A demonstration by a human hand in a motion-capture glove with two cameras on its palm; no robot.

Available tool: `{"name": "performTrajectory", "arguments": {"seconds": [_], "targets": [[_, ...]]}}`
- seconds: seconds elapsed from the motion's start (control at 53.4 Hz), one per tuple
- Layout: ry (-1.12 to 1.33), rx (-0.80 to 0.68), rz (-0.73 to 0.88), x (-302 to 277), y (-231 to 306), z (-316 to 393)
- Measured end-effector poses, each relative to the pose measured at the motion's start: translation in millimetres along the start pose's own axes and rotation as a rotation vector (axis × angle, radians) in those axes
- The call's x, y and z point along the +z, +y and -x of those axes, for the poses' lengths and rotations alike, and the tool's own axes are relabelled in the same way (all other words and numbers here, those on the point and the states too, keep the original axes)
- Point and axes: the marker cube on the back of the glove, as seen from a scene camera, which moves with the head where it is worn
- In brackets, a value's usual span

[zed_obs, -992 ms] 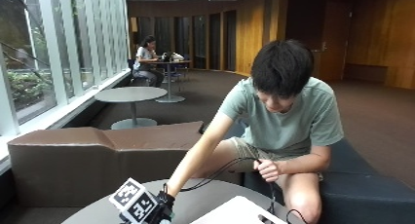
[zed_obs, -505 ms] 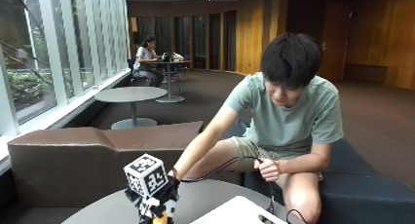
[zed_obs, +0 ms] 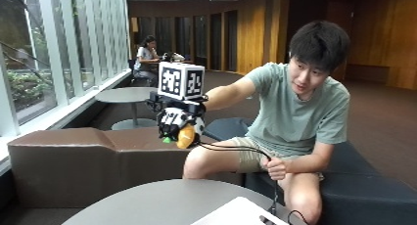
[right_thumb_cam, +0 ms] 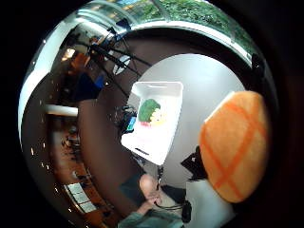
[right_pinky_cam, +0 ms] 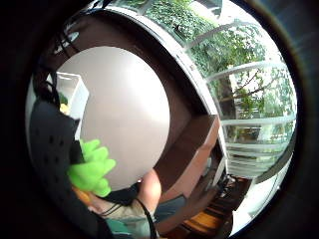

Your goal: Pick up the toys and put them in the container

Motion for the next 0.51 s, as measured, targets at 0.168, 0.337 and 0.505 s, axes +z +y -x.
{"name": "performTrajectory", "arguments": {"seconds": [0.168,0.337,0.505], "targets": [[-0.013,-0.078,-0.038,-26.4,-5.9,64.5],[-0.026,-0.149,-0.036,-26.4,-3.3,127.9],[0.016,-0.243,-0.006,-11.2,-3.5,173.8]]}}
